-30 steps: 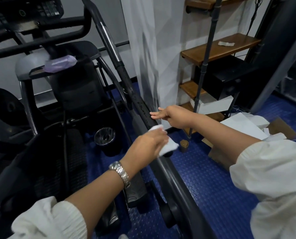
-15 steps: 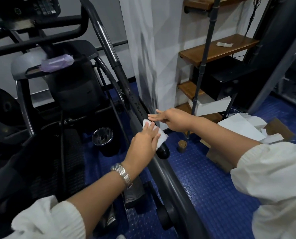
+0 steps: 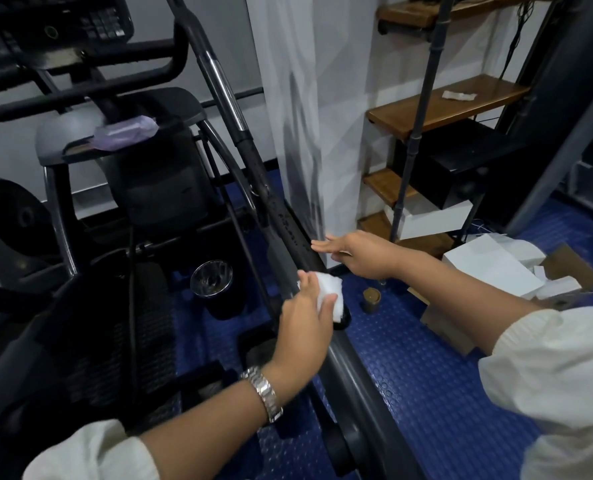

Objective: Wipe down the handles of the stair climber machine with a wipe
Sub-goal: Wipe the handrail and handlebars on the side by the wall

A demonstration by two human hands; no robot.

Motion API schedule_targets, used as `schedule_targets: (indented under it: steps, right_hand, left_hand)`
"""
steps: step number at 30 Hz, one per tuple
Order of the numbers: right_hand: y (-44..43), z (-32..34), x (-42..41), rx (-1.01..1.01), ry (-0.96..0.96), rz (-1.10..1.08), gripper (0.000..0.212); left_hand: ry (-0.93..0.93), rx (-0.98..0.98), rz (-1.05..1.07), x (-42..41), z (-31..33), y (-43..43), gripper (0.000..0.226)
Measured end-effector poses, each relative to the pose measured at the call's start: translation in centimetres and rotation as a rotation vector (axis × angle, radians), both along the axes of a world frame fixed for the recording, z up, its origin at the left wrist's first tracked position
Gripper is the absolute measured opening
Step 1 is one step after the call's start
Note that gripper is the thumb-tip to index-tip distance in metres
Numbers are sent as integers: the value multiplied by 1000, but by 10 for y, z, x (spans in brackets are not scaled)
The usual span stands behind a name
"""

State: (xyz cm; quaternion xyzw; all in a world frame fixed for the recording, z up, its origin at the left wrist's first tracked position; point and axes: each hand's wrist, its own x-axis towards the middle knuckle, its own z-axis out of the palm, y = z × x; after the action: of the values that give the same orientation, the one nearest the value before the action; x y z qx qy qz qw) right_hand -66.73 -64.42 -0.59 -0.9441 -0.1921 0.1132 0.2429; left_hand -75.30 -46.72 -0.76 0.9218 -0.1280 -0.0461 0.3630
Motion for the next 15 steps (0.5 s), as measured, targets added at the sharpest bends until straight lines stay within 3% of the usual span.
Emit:
schedule_targets:
  steps: [8,12,15]
  right_hand:
    - [-2,8,-14,12,104,-89,30]
    - [8,23,-37,13,104,-97,44]
    - [34,32,-64,-132,156,-144,53]
  left_hand:
    - [18,61,125,68,5,-6,54]
    - [-56,192,76,106,8,-2,48]
    - [-103,166,-38,99,6,9,49]
